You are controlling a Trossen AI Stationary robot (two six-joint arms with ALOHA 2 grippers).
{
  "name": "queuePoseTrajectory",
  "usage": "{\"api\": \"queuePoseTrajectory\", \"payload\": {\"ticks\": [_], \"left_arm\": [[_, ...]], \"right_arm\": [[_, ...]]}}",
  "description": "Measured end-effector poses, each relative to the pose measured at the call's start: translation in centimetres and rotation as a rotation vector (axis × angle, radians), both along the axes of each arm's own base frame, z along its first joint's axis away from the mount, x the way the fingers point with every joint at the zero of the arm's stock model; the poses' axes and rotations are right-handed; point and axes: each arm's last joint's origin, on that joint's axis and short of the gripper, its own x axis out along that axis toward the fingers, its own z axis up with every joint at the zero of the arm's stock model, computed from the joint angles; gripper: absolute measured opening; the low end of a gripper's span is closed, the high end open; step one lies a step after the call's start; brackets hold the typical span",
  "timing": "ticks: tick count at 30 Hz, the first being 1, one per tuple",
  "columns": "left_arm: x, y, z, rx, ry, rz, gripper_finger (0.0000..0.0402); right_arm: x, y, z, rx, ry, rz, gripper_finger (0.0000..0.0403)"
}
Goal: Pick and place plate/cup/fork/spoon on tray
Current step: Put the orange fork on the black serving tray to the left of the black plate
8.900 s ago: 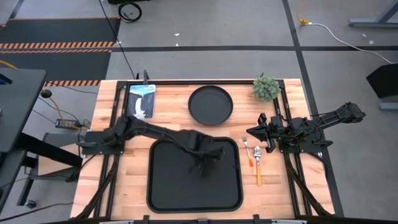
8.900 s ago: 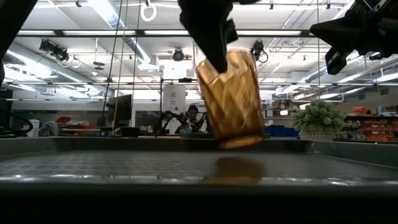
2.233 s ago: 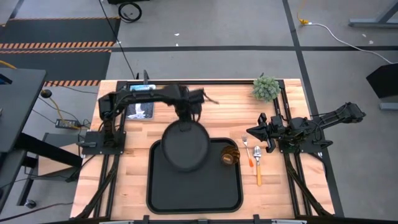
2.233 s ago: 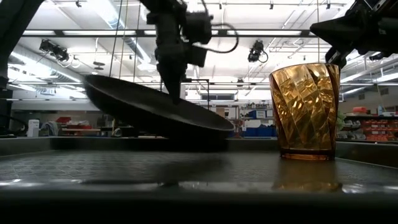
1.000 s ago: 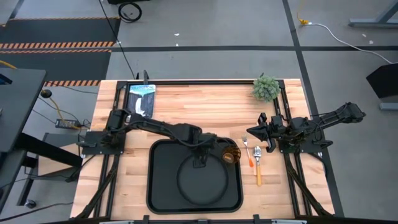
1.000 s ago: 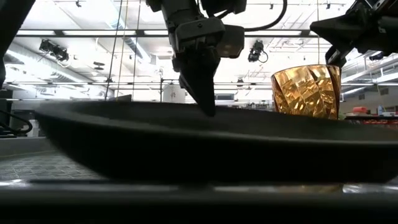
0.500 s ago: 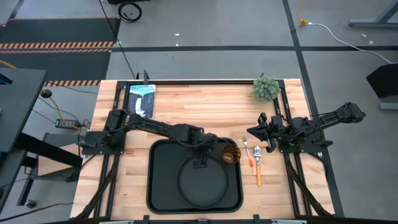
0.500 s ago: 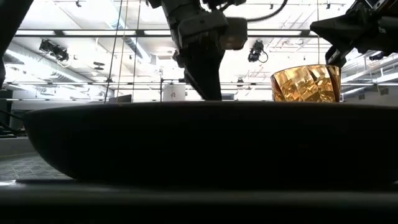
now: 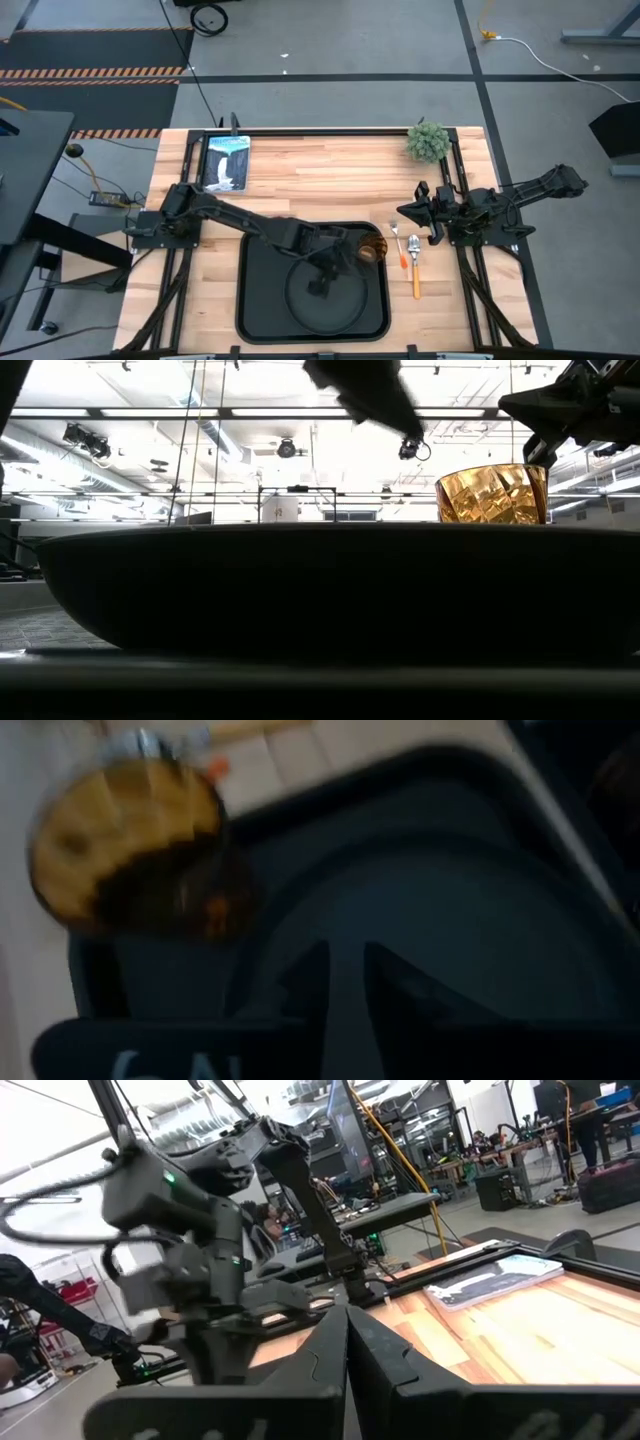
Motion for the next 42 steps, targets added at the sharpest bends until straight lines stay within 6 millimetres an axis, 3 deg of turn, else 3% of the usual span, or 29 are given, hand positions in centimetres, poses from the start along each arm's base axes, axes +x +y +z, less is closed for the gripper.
{"api": "queuePoseTrajectory", "payload": {"ticks": [8,14,21,24,28,37,42], "left_arm": [[0.5,-0.3,0.2,-0.021,-0.058,0.006,0.0046],[-1.9,-0.3,2.9,0.119,-0.044,0.002,0.0039],[-7.3,-1.5,4.0,0.415,0.167,0.118,0.0039],[-10.0,-1.8,3.1,0.524,0.255,0.197,0.0039],[-14.1,-1.1,1.5,0.631,0.233,0.309,0.0039],[-20.3,0.8,-1.1,0.391,0.038,0.451,0.0039],[-21.9,2.0,-2.1,0.207,-0.096,0.482,0.0039]], "right_arm": [[0.0,0.0,0.0,0.0,0.0,0.0,0.0016],[0.0,0.0,0.0,0.0,0.001,0.0,0.0016],[0.0,0.0,0.0,0.0,0.001,0.0,0.0016],[0.0,-0.1,0.1,0.008,-0.013,-0.017,0.0016],[-0.2,-0.2,0.8,0.041,-0.082,-0.051,0.0016],[-0.7,-0.4,2.3,0.131,-0.243,-0.07,0.0016],[0.0,-0.2,1.9,0.15,-0.098,-0.042,0.0016]]}}
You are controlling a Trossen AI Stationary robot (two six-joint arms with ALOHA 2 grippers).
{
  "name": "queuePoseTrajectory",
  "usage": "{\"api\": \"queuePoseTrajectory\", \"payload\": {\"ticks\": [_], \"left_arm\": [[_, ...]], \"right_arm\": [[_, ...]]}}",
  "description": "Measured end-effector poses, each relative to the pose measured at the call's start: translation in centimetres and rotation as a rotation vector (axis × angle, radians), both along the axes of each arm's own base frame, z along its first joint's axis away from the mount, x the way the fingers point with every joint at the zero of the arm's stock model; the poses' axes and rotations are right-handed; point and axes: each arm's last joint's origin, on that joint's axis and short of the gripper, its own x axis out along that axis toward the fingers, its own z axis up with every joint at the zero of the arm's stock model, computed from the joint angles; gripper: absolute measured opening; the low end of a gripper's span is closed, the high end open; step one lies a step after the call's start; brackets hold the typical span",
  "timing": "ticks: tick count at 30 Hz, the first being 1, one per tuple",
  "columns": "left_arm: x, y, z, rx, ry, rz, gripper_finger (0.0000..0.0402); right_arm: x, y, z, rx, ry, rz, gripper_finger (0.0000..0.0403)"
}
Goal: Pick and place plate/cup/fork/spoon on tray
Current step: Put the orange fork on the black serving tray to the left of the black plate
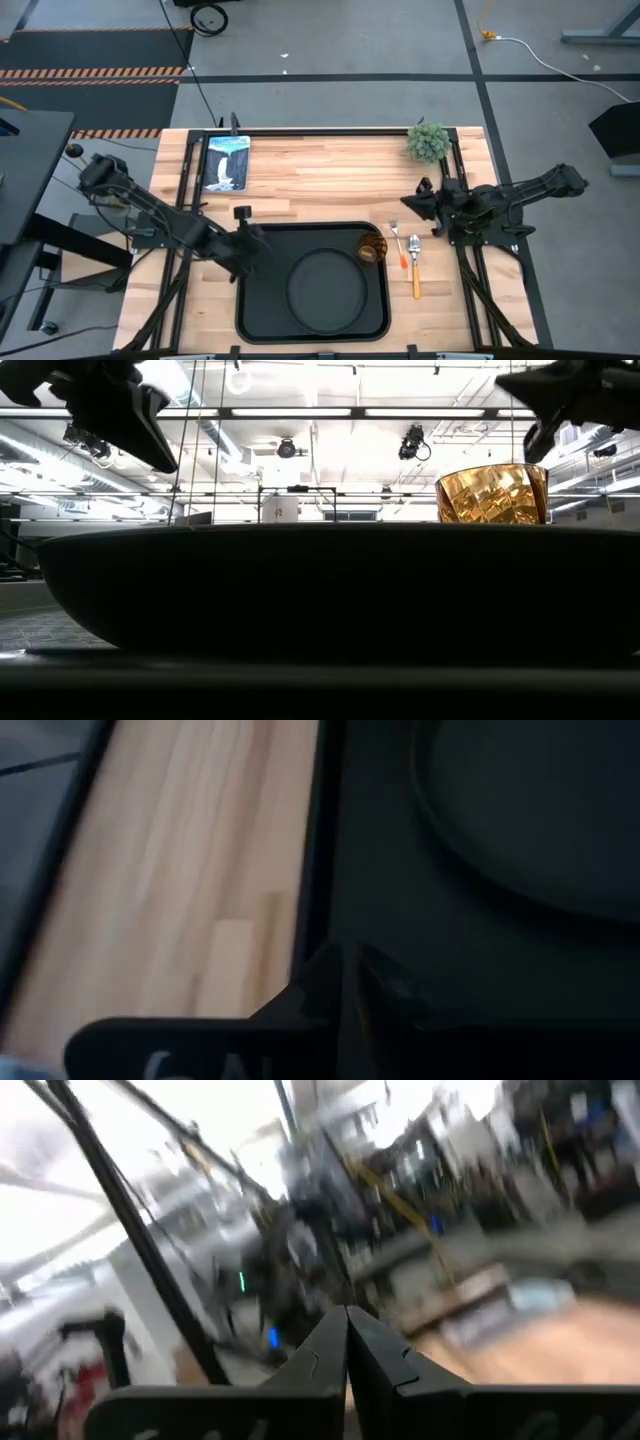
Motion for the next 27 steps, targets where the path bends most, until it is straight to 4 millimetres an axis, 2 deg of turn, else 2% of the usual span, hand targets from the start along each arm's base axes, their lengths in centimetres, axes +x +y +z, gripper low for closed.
{"api": "queuePoseTrajectory", "payload": {"ticks": [6,10,13,20,27], "left_arm": [[-1.3,1.0,-1.3,-0.202,-0.181,-0.041,0.0039],[-2.1,1.5,-1.8,-0.283,-0.291,-0.056,0.0039],[-2.5,1.8,-2.1,-0.327,-0.356,-0.039,0.0039],[-2.6,2.1,-2.0,-0.327,-0.408,0.022,0.0039],[-2.3,2.3,-1.6,-0.288,-0.436,-0.003,0.0039]], "right_arm": [[1.3,0.2,-0.1,0.117,0.436,-0.058,0.0016],[2.1,0.4,0.5,0.169,0.652,-0.096,0.0016],[2.8,0.6,0.3,0.194,0.818,-0.12,0.0016],[4.2,1.6,-0.5,0.275,1.181,-0.2,0.0016],[5.9,2.3,-1.7,0.341,1.414,-0.269,0.0019]]}}
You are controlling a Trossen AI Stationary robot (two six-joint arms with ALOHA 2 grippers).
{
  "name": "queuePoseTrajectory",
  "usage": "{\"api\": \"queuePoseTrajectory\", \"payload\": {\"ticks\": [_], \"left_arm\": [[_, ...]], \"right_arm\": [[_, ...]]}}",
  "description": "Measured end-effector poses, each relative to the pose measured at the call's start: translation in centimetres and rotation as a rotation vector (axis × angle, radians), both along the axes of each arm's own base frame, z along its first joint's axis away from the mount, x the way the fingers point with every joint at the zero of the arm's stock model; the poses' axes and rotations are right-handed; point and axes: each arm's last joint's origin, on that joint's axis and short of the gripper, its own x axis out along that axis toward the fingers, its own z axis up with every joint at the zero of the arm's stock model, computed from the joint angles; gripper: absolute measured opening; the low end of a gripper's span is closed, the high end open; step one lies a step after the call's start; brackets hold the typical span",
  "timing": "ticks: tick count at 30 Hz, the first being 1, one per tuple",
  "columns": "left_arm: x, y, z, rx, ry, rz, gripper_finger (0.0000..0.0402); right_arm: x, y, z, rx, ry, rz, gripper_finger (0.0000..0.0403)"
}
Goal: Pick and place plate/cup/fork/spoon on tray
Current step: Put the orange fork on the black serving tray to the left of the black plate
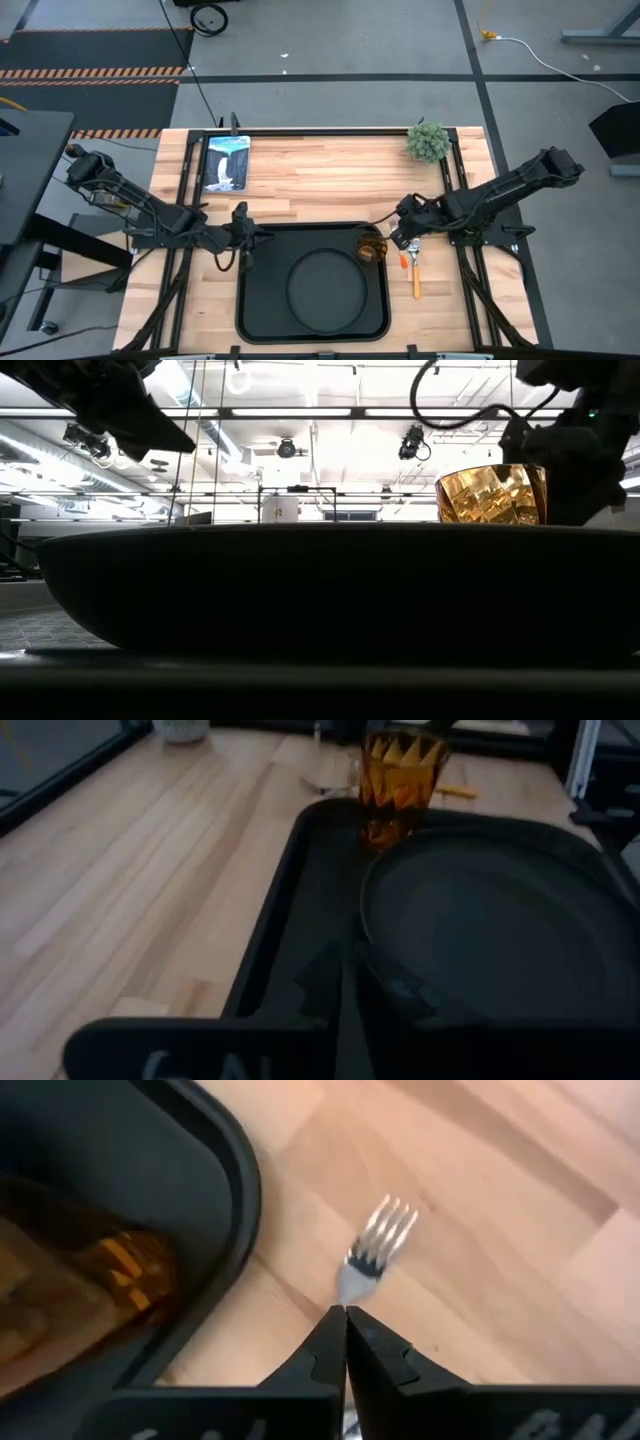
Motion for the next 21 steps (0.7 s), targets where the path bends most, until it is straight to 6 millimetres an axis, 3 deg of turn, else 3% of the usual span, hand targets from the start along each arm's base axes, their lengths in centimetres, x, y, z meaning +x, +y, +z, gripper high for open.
{"api": "queuePoseTrajectory", "payload": {"ticks": [5,15,21], "left_arm": [[0.1,-0.1,0.2,0.062,-0.01,-0.033,0.0039],[0.1,-0.1,0.3,0.1,-0.008,-0.07,0.0039],[0.1,-0.3,0.2,0.07,0.005,-0.138,0.0039]], "right_arm": [[0.5,-0.1,-1.2,0.054,0.105,-0.06,0.0048],[1.2,-0.2,-2.7,0.122,0.197,-0.15,0.0162],[1.7,-0.1,-3.6,0.137,0.221,-0.172,0.0179]]}}
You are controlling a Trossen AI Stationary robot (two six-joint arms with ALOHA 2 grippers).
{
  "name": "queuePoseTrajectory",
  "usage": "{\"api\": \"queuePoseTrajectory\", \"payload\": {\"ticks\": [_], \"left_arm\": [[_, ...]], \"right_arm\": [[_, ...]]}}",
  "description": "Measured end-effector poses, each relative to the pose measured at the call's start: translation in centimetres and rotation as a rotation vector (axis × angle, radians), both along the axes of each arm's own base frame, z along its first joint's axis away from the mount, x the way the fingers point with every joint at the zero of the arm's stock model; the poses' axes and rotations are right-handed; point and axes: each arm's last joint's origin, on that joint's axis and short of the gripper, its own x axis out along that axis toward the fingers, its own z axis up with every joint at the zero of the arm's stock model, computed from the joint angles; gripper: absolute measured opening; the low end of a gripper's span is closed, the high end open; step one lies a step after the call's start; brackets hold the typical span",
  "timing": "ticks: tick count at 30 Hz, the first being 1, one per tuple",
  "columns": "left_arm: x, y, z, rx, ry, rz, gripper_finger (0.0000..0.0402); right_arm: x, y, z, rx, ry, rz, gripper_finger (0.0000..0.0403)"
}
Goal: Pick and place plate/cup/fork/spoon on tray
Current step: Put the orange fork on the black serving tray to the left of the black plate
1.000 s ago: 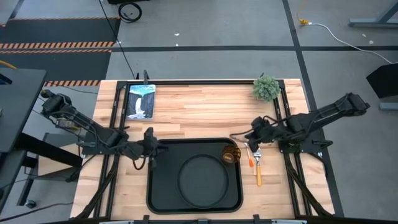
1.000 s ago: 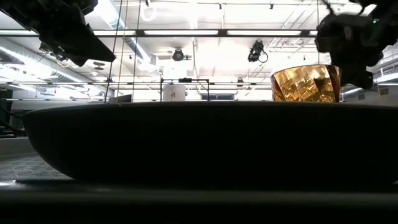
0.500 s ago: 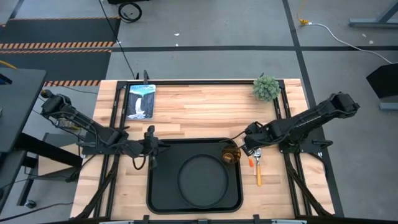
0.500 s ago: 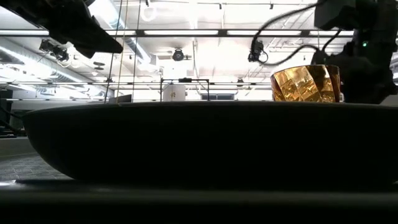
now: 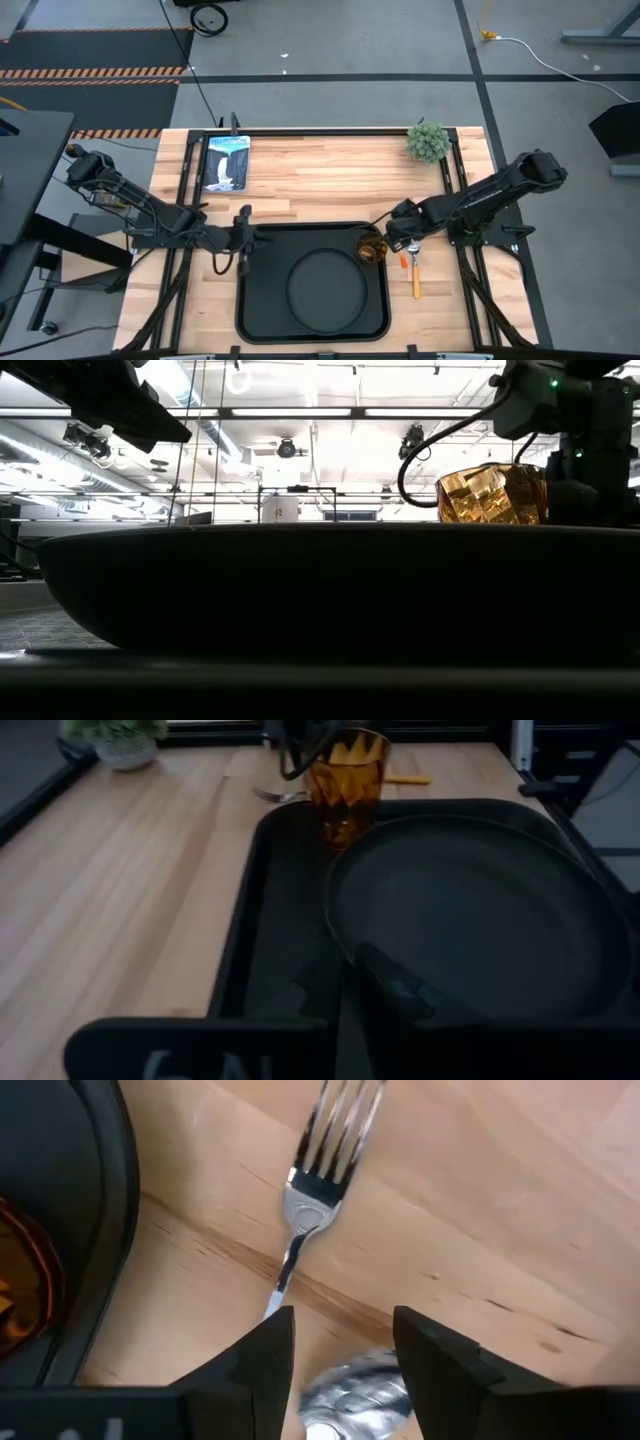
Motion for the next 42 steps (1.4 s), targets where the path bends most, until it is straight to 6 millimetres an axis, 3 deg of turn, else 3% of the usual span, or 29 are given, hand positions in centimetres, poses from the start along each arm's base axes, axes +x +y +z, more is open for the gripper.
{"api": "queuePoseTrajectory", "payload": {"ticks": [12,25,36,42], "left_arm": [[-0.1,-0.1,-0.3,0.012,0.036,-0.046,0.0039],[-0.1,-0.1,-0.3,0.026,0.037,-0.053,0.0039],[-0.1,-0.1,-0.3,0.027,0.037,-0.053,0.0039],[-0.1,-0.1,-0.3,0.027,0.037,-0.053,0.0039]], "right_arm": [[0.5,0.3,-0.1,0.053,-0.026,0.005,0.0174],[1.2,-0.8,-0.7,-0.034,-0.032,0.066,0.0174],[0.4,-4.5,1.6,-0.078,-0.09,0.218,0.0174],[0.3,-6.9,1.2,-0.053,-0.126,0.285,0.0174]]}}
